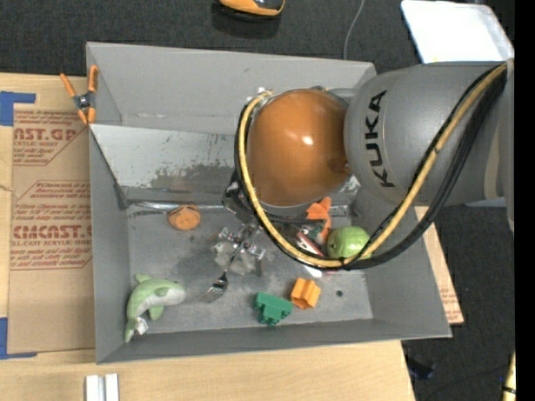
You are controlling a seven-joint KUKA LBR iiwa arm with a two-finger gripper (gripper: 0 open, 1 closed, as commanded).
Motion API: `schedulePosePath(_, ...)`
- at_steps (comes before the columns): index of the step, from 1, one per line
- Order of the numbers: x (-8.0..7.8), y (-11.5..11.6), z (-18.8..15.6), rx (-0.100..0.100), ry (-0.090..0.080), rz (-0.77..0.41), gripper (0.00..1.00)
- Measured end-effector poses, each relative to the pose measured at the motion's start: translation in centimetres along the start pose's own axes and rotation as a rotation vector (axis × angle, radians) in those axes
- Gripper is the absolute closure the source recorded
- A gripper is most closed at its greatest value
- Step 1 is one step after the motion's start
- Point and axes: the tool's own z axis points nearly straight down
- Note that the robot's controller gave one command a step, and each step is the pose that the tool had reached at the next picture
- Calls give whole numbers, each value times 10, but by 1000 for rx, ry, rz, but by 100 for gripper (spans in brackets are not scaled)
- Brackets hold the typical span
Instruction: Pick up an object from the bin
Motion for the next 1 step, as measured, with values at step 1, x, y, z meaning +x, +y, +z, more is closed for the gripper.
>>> schedulePosePath(1,-1,1,-30,-1,-1,0,100)
